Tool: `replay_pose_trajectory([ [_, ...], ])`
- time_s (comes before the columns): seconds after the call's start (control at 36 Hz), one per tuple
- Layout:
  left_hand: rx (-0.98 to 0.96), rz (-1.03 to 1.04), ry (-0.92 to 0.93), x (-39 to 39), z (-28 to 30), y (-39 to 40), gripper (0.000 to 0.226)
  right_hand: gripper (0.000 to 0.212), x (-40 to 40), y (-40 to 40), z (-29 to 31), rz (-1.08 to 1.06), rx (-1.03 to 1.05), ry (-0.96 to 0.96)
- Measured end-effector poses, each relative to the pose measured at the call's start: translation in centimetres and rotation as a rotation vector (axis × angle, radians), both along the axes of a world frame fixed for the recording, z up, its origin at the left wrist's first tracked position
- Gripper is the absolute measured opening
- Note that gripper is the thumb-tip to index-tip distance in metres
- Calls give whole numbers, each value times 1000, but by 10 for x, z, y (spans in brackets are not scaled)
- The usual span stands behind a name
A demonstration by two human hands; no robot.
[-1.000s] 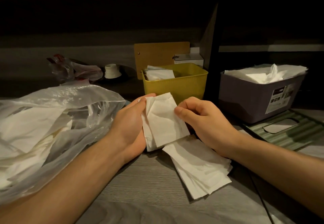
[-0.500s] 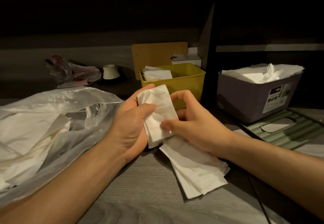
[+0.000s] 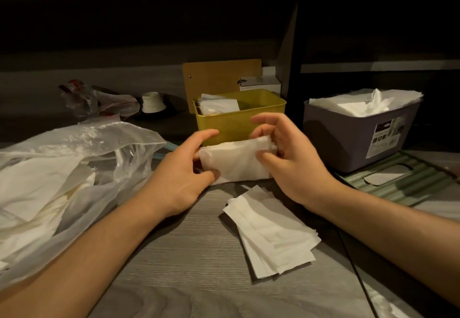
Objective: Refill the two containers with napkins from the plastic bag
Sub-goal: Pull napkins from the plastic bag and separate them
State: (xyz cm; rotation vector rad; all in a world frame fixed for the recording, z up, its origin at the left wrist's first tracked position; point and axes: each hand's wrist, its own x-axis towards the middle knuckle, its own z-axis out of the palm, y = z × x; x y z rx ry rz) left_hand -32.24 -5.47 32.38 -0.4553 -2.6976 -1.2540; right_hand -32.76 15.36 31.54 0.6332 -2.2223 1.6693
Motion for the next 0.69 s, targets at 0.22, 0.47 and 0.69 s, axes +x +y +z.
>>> replay_pose_trajectory([
  [0.22, 28, 5, -17, -2, -3, -2, 66, 67, 1, 0, 1, 60, 156, -118],
  [0.47, 143, -53, -60, 2, -2, 5, 66, 72, -1, 1, 4, 99, 300, -44],
  [0.69, 218, 23, -57, -4, -6, -1, 27, 29, 9, 21, 34, 192, 519, 138],
])
